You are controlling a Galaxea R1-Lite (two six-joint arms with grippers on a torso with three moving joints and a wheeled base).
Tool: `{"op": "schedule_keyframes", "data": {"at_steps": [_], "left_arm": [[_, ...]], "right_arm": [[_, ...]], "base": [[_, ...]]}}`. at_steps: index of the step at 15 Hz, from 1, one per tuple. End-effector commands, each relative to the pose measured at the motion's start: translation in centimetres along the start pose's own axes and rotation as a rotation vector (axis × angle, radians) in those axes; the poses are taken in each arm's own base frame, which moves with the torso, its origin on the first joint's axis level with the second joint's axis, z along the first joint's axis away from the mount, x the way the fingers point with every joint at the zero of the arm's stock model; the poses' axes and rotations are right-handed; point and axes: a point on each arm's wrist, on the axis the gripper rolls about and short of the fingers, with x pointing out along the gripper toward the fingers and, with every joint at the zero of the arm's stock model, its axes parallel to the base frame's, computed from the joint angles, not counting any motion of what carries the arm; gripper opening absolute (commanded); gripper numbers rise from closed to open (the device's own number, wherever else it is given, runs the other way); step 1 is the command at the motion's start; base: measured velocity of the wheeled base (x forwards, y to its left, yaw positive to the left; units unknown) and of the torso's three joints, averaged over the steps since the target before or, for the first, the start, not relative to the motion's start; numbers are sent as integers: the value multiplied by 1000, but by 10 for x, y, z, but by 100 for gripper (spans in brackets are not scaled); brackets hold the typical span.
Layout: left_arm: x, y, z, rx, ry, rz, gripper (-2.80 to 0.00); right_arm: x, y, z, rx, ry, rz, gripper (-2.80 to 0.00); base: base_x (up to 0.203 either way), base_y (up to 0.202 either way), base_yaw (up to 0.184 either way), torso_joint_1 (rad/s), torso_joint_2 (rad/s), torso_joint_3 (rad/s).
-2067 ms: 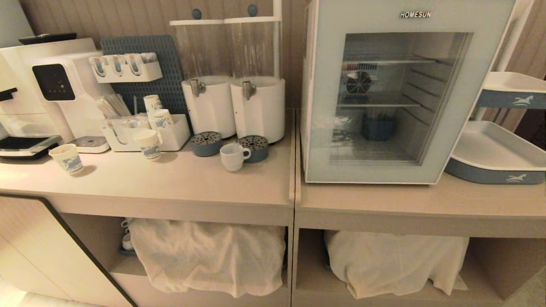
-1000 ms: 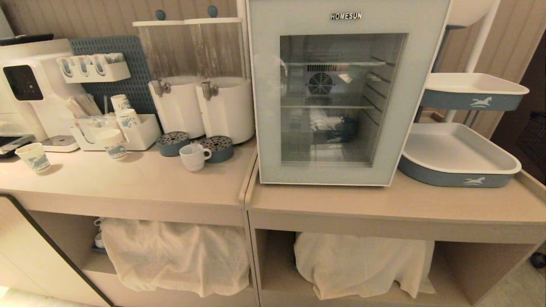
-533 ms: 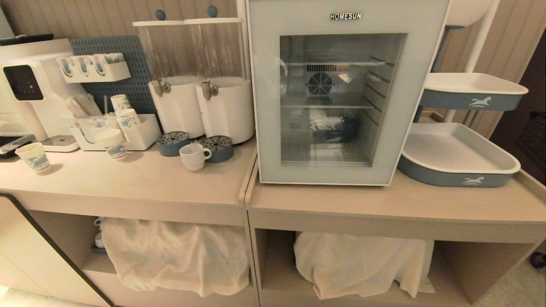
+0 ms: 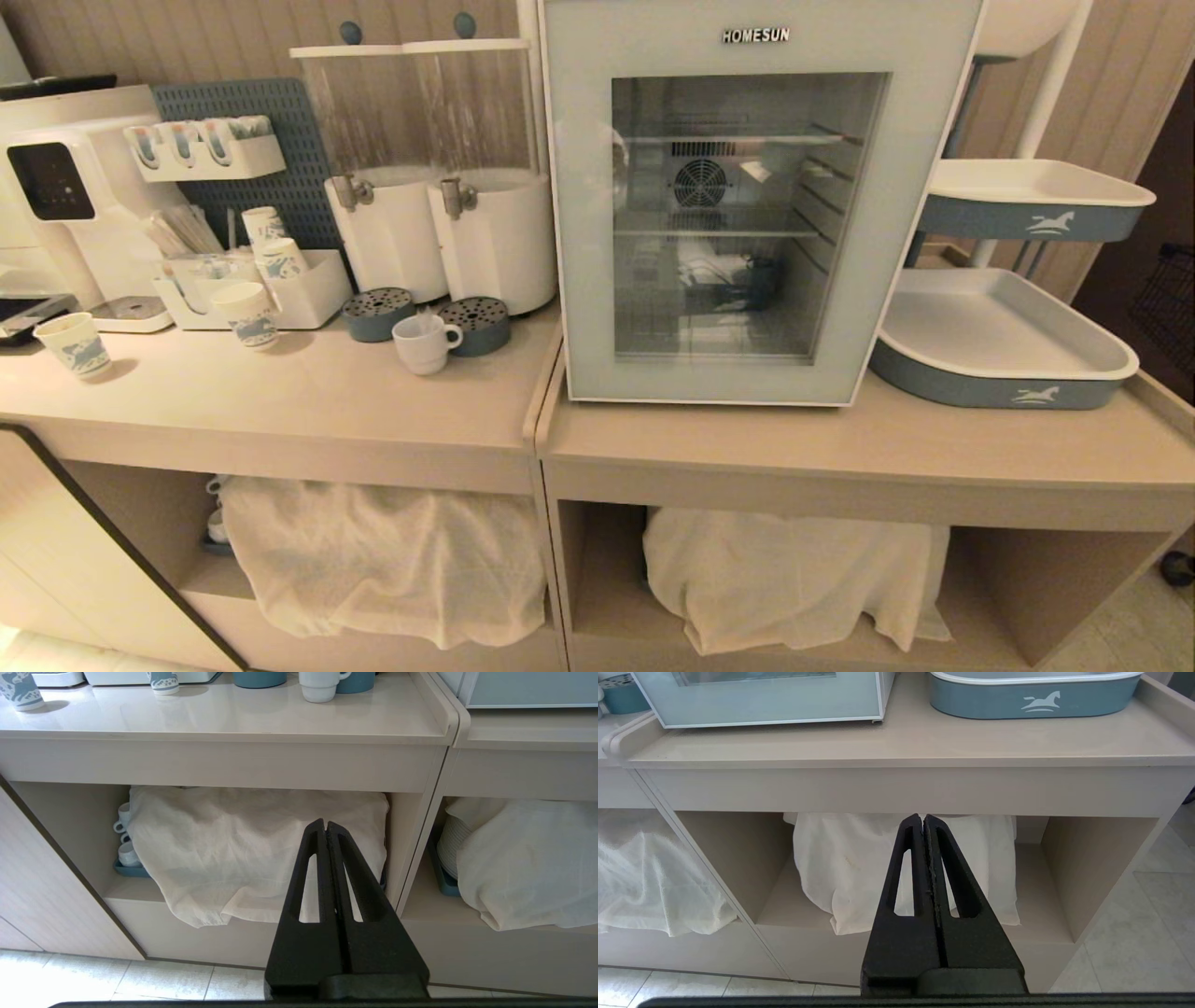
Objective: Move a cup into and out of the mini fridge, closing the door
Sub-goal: Open the freezer door
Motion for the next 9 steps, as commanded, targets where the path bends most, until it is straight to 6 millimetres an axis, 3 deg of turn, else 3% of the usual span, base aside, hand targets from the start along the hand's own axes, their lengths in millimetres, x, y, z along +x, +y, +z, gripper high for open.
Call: {"op": "schedule_keyframes", "data": {"at_steps": [1, 4, 9], "left_arm": [[0, 0, 0, 1, 2, 1, -280], [0, 0, 0, 3, 0, -1, -280], [0, 0, 0, 5, -1, -1, -280]], "right_arm": [[0, 0, 0, 0, 1, 0, -280], [0, 0, 0, 0, 1, 0, -280], [0, 0, 0, 0, 0, 0, -280]], "base": [[0, 0, 0, 0, 0, 0], [0, 0, 0, 0, 0, 0], [179, 0, -2, 2, 0, 2]]}}
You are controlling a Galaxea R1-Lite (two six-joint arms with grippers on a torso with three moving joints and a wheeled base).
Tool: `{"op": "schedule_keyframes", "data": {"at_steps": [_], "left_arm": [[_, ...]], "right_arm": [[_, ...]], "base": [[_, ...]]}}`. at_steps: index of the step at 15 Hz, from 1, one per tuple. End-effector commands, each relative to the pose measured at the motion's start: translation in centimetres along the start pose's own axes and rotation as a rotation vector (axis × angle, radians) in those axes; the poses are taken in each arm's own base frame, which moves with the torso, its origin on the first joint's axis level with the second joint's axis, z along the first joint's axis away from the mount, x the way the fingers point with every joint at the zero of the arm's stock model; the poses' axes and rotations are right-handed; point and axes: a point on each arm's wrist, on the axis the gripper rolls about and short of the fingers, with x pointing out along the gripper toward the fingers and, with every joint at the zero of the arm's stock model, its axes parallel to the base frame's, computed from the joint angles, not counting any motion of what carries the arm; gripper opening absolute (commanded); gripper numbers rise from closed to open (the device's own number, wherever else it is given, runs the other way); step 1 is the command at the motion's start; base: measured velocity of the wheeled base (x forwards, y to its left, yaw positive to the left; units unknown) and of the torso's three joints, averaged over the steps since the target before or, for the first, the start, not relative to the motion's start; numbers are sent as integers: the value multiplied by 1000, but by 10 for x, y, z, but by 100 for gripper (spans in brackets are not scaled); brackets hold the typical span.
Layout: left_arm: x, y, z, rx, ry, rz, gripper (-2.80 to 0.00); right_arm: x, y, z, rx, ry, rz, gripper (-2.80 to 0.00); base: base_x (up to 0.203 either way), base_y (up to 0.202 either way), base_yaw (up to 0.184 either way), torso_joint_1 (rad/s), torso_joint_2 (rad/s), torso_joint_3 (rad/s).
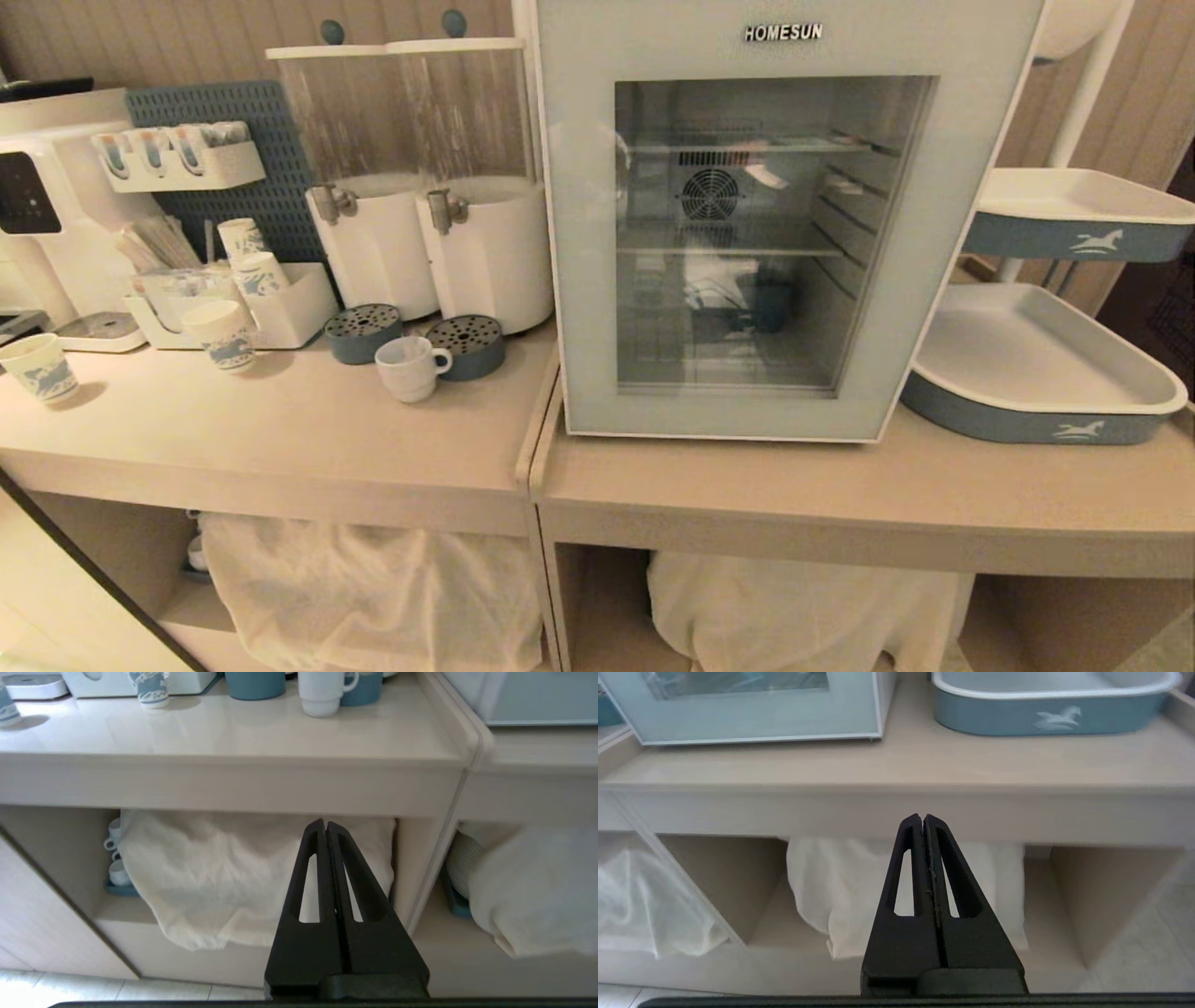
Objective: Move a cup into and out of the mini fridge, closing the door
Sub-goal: Open the freezer door
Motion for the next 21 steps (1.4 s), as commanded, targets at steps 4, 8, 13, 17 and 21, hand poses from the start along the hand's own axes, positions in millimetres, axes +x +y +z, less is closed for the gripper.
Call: {"op": "schedule_keyframes", "data": {"at_steps": [4, 8, 13, 17, 21], "left_arm": [[0, 0, 0, -2, 2, 2, -280], [0, 0, 0, 45, 5, -2, -280], [-18, 1, 46, 96, -99, -5, -280], [-62, 2, 148, 60, -132, -99, -280], [-21, 12, 231, -37, 47, -365, -280]], "right_arm": [[0, 0, 0, 0, 2, 1, -280], [0, 0, 0, 0, 2, 1, -280], [0, 0, 0, 0, 2, 1, -280], [0, 0, 0, 0, 2, 1, -280], [0, 0, 0, 0, 2, 1, -280]], "base": [[113, 0, 0, 3, 3, 3], [0, 0, 0, 0, 0, 0], [0, 0, 0, 0, 0, 0], [0, 0, 0, 0, 0, 0], [0, 0, 0, 0, 0, 0]]}}
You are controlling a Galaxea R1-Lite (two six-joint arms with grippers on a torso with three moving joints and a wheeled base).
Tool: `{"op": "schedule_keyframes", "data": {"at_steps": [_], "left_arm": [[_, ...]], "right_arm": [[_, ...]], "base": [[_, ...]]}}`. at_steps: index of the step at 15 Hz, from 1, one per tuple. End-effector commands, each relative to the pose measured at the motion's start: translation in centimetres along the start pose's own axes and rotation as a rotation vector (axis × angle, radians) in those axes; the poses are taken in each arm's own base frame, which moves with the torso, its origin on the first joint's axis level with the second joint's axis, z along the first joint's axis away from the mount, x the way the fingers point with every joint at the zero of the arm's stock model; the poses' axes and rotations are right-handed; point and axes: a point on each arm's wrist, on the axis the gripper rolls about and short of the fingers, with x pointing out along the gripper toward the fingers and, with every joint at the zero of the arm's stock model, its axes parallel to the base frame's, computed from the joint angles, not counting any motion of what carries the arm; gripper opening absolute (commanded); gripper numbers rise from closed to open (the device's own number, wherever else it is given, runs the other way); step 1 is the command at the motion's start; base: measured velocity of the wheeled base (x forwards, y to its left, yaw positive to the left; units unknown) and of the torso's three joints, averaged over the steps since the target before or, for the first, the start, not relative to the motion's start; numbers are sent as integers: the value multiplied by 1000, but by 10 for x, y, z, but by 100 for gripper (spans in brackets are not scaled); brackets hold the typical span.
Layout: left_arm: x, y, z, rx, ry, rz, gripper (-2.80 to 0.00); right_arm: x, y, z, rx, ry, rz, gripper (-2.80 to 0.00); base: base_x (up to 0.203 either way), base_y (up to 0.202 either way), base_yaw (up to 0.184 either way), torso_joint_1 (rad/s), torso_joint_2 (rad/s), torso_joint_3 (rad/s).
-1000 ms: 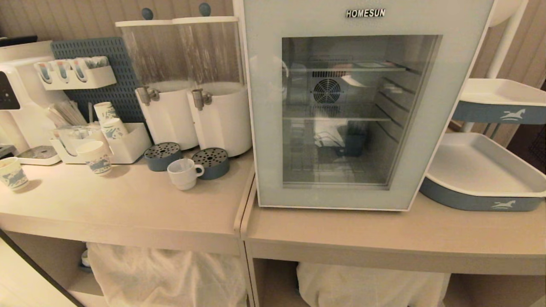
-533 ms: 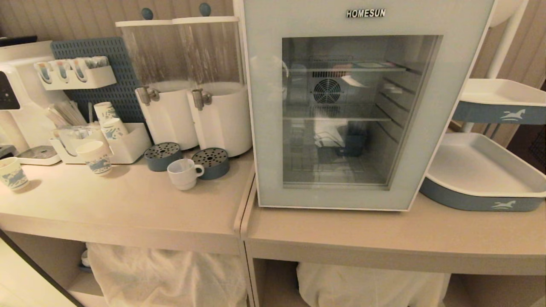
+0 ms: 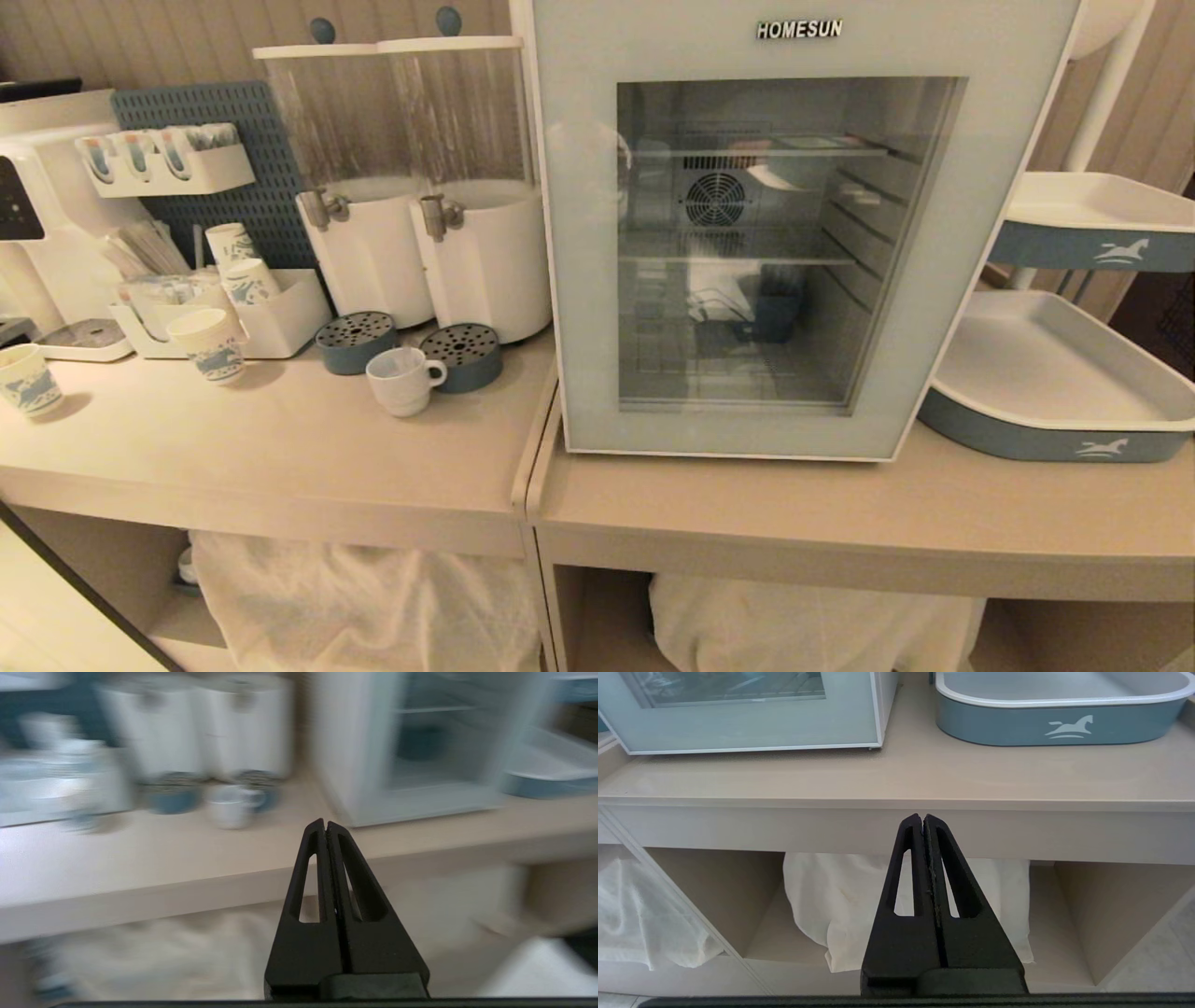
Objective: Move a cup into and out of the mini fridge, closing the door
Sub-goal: Open the freezer door
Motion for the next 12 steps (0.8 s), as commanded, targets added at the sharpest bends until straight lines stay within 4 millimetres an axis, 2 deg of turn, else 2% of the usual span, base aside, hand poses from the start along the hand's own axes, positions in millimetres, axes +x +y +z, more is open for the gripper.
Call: {"op": "schedule_keyframes", "data": {"at_steps": [1, 4, 8, 10, 12], "left_arm": [[47, 9, 29, -25, 131, -120, -280], [109, 6, 39, -50, 287, -190, -280], [190, 1, 60, -110, 377, -310, -280], [218, 13, 69, -170, 378, -441, -280], [254, 40, 59, -180, 388, -532, -280]], "right_arm": [[0, 0, 0, 0, 2, 1, -280], [0, 0, 0, 0, 2, 1, -280], [0, 0, 0, -2, 2, 1, -280], [0, 0, 0, -2, 0, 1, -280], [0, 0, 0, -2, 0, 2, -280]], "base": [[0, 0, 0, 0, 0, 0], [0, 0, 0, 0, 0, 0], [0, 0, 0, 0, 0, 0], [0, 0, 0, 0, 0, 0], [0, 0, 0, 0, 0, 0]]}}
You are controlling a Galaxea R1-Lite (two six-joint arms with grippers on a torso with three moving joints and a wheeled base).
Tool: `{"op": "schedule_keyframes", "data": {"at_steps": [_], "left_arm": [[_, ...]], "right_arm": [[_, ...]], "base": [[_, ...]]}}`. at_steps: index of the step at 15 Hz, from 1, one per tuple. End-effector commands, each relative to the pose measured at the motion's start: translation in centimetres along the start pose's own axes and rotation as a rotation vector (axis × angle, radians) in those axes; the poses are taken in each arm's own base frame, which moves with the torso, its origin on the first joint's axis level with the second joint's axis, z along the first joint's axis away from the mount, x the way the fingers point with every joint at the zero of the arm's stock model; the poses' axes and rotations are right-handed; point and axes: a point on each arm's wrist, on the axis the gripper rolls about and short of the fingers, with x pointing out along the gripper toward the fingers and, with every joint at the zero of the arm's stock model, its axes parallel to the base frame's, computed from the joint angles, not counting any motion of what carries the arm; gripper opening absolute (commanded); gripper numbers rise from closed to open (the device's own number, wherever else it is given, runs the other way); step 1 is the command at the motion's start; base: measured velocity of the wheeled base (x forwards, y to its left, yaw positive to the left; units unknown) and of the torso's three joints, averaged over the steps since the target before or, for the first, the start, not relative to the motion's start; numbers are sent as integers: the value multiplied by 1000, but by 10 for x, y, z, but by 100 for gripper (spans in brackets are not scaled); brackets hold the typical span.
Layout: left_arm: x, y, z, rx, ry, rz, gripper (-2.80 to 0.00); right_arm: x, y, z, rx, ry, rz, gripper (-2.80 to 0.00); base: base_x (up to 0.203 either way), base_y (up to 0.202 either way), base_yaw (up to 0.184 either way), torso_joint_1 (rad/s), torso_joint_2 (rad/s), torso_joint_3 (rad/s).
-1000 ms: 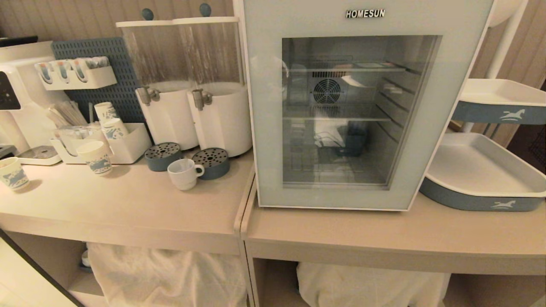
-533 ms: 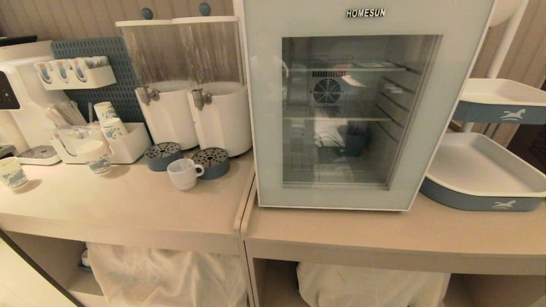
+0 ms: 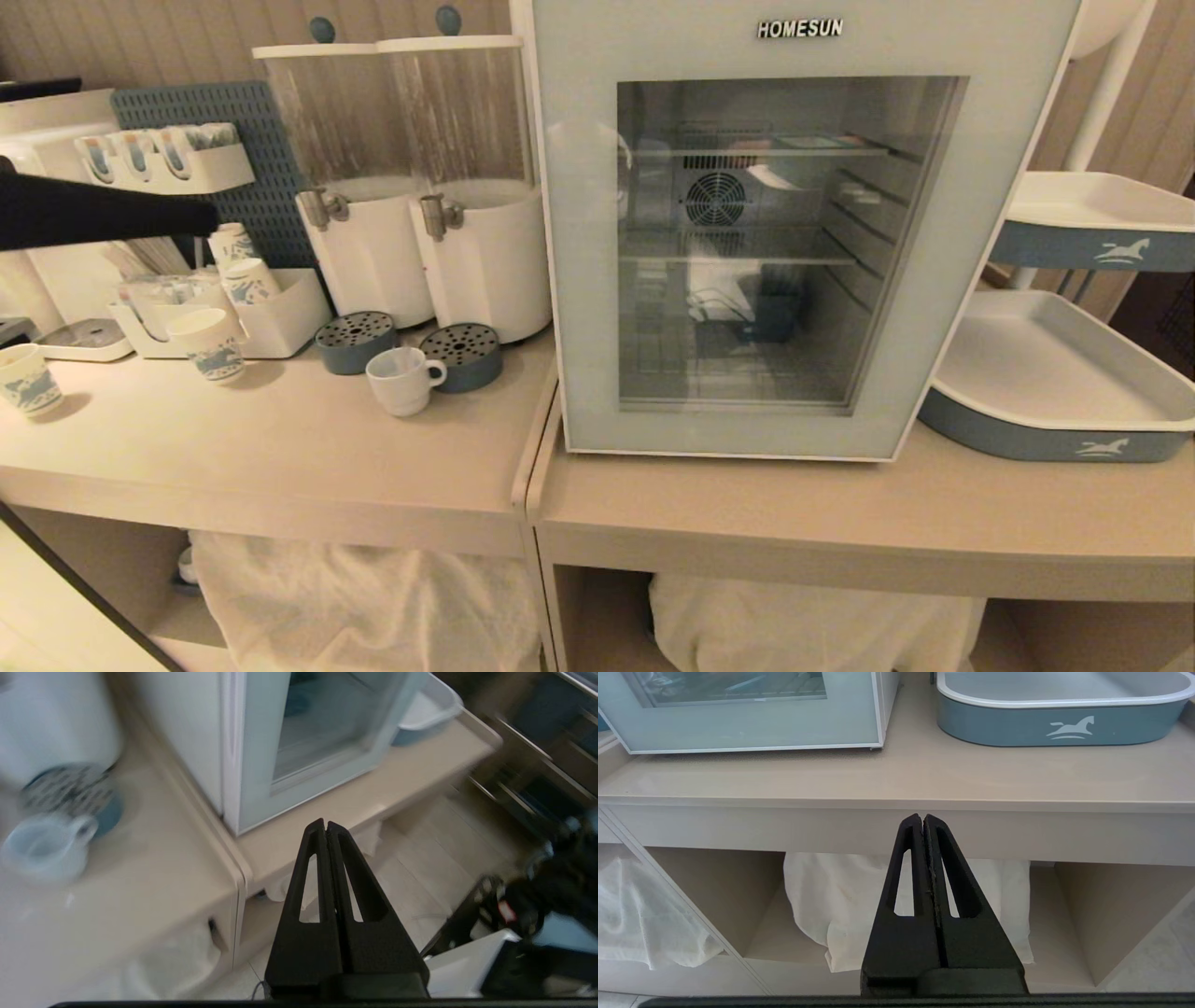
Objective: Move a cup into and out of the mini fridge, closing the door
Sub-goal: Open the freezer door
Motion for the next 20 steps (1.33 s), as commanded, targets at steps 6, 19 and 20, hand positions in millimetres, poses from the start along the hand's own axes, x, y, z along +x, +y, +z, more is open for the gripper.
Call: {"op": "schedule_keyframes", "data": {"at_steps": [6, 19, 20], "left_arm": [[76, 121, -30, 161, 36, -336, -280], [148, 159, -48, 225, -12, -545, -280], [154, 161, -48, 247, -21, -551, -280]], "right_arm": [[0, 0, 0, 0, 0, 1, -280], [0, 0, 0, 0, -1, 1, -280], [0, 0, 0, 1, 1, 0, -280]], "base": [[0, 0, 0, 0, 0, 0], [0, 0, 0, 0, 0, 0], [0, 0, 0, 0, 0, 0]]}}
